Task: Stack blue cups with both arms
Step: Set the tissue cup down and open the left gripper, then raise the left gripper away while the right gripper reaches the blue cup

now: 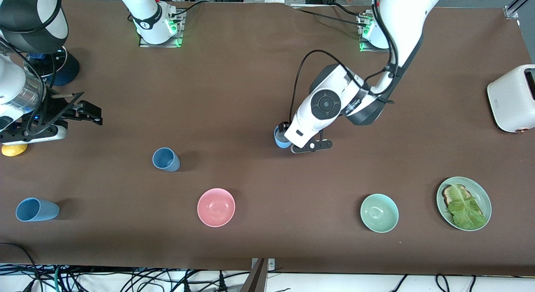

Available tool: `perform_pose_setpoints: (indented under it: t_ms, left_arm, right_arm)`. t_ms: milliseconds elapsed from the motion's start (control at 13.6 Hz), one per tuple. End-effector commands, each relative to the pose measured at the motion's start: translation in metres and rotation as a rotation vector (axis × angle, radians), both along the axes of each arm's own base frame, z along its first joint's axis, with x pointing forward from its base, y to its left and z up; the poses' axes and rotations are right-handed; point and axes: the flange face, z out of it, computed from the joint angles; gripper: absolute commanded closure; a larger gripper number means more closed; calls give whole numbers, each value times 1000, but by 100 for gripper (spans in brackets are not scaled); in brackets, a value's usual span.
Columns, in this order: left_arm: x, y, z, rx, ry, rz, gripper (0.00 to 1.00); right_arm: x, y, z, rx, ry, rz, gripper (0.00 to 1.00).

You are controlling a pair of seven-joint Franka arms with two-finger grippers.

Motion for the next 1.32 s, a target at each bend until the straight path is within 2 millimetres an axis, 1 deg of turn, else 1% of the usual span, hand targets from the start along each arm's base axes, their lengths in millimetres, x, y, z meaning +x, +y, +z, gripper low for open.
perform_pose_setpoints:
  t_ms: [0,73,147,293,366,440,513,659,733,879,953,1026,1099,1172,1246]
  left_arm:
    - [-10,26,71,63,-33,-9,0]
    - [-12,32,84,82,-23,-13,0]
    - [-10,42,106,95,-26,-5,0]
    - [-2,67,139,130,-2,-53,0]
    - [1,80,145,159,16,-77,0]
    - [5,98,151,191,27,-76,0]
    - [4,112,168,209,19,-74,0]
    - [12,150,191,199,0,-72,0]
    - [14,163,199,188,-8,-107,0]
    - [17,203,210,179,-19,-152,0]
    - [16,216,219,161,-37,-184,0]
    - [20,237,223,135,-43,-195,0]
    - [15,255,224,102,-51,-214,0]
    - [7,268,222,96,-94,-228,0]
    - [-4,288,222,96,-146,-217,0]
  right_arm:
    - [-6,20,-7,15,11,16,0]
    - [-5,26,-11,15,11,25,0]
    - [-3,27,-13,16,-2,29,0]
    - [8,26,-32,16,-4,33,0]
    - [16,26,-46,14,-1,34,0]
    - [23,27,-59,16,-7,35,0]
    - [31,29,-73,16,-17,36,0]
    - [43,33,-102,16,-24,37,0]
    - [48,34,-116,16,-27,38,0]
    - [55,36,-140,14,-18,39,1]
    - [57,37,-151,12,-14,38,1]
    - [58,37,-166,10,-5,37,1]
    - [54,37,-180,10,-3,47,2]
    - [49,36,-190,10,-6,54,5]
    - [43,36,-198,12,-5,54,6]
